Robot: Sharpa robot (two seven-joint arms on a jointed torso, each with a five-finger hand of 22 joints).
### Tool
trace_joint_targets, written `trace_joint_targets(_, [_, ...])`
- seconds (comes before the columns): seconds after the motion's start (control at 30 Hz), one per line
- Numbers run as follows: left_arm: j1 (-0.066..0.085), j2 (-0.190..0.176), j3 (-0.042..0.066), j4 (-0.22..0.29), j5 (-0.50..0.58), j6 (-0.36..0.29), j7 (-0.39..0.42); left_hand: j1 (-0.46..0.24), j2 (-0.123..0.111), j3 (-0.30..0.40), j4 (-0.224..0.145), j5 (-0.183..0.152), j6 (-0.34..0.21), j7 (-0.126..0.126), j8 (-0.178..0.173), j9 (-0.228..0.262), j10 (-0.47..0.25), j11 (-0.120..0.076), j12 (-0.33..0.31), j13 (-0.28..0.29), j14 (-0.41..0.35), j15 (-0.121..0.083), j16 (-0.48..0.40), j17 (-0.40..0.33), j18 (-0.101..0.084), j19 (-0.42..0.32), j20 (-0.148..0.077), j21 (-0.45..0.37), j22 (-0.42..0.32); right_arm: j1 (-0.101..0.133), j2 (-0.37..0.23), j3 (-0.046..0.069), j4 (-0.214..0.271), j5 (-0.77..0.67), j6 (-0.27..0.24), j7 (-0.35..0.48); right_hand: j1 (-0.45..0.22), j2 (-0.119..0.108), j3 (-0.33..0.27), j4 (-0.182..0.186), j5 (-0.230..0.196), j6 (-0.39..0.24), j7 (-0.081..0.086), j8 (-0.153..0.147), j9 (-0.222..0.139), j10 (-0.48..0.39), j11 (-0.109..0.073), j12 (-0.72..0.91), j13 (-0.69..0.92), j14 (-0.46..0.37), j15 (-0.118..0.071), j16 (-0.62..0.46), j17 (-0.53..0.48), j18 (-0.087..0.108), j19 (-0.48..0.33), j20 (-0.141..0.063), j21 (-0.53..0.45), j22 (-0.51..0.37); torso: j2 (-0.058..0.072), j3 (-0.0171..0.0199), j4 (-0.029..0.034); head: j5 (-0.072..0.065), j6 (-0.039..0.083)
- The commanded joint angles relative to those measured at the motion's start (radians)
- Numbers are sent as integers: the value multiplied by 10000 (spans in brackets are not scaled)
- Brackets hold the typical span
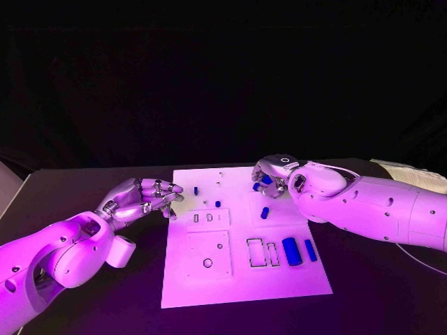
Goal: Assemble the parts on the task board
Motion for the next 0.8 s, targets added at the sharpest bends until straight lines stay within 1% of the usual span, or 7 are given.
trace_joint_targets(0.03, [-5, 26, 7, 20, -34, 194, 26, -79, 10, 45, -13, -11, -100, 4, -44, 14, -64, -20, -43, -11, -60, 10, -42, -12, 9, -101, -3, 22, -4, -61, 58, -25, -31, -123, 203, -98, 139, 52, -88, 4, -27, 49, 13, 9, 7, -4, 1, 0, -22, -25, 54, 29, -18, -65, 1047, 103, 36, 2632, 49, -1, 15, 4, -3])
trace_joint_targets(0.2, [-5, 17, 7, 19, -35, 196, 20, -86, 11, 48, -11, -11, -104, 7, -48, 17, -69, -16, -49, -12, -69, 14, -61, -19, 9, -115, 2, 17, -7, -72, 73, -24, -16, -124, 26, -90, 183, 164, -45, 45, -9, 130, 4, 25, 15, 251, -17, 77, -61, -41, 43, 36, -97, -65, 1047, 103, 36, 2632, 63, -6, 10, 18, -30])
trace_joint_targets(0.43, [-6, 9, 7, 3, -35, 200, 12, -86, 11, 48, -11, -11, -104, 7, -48, 17, -69, -16, -49, -12, -69, 14, -61, -19, 9, -115, 2, 17, -7, -76, 60, -23, 103, -123, -173, -44, 167, 253, 163, 123, 11, 316, -76, 97, 67, 795, -110, 177, -107, -59, -27, 72, -208, -65, 1047, 57, 36, 2632, 97, -2, -12, 37, -37])
trace_joint_targets(0.5, [-6, 12, 7, -9, -39, 205, 9, -86, 11, 48, -11, -11, -104, 7, -48, 17, -69, -16, -49, -12, -69, 14, -61, -19, 9, -115, 2, 17, -7, -76, 49, -23, 133, -123, -285, -34, 212, 310, 257, 117, 26, 429, -143, 163, 113, 1196, -206, 315, -53, -66, -102, 78, -255, -65, 1047, 5, 36, 2632, 100, -4, -12, 39, -38])
trace_joint_targets(0.63, [-6, 13, 7, -43, -48, 214, 2, -87, 13, 54, -14, -11, -108, 8, -52, 20, -72, -14, -54, -13, -79, 17, -83, -28, 10, -129, 7, 12, -10, -77, 29, -22, 177, -125, -679, -9, 421, 516, 379, 21, 21, 797, -297, 402, 284, 1814, -415, 531, 101, -57, -265, 117, -294, -65, 1047, -139, 36, 2632, 111, -4, -10, 37, -24])
trace_joint_targets(0.73, [-6, 13, 7, -63, -50, 222, -5, -87, 13, 54, -14, -11, -108, 8, -52, 20, -72, -14, -54, -13, -79, 17, -83, -28, 10, -129, 7, 12, -10, -77, 9, -21, 223, -124, -1001, -11, 514, 638, 391, -29, -60, 958, -364, 521, 380, 2048, -503, 640, 200, -54, -338, 127, -319, -65, 1047, -209, 36, 2632, 116, -9, -7, 37, -4])
trace_joint_targets(0.8, [-6, 13, 7, -78, -51, 232, -14, -87, 13, 54, -14, -11, -108, 8, -52, 20, -72, -14, -54, -13, -79, 17, -83, -28, 10, -129, 7, 12, -10, -75, -8, -17, 274, -123, -1228, -59, 517, 664, 374, -39, -69, 1002, -384, 563, 423, 2100, -531, 662, 238, -52, -363, 134, -327, -65, 1047, -240, 36, 2632, 120, -10, -3, 56, 25])
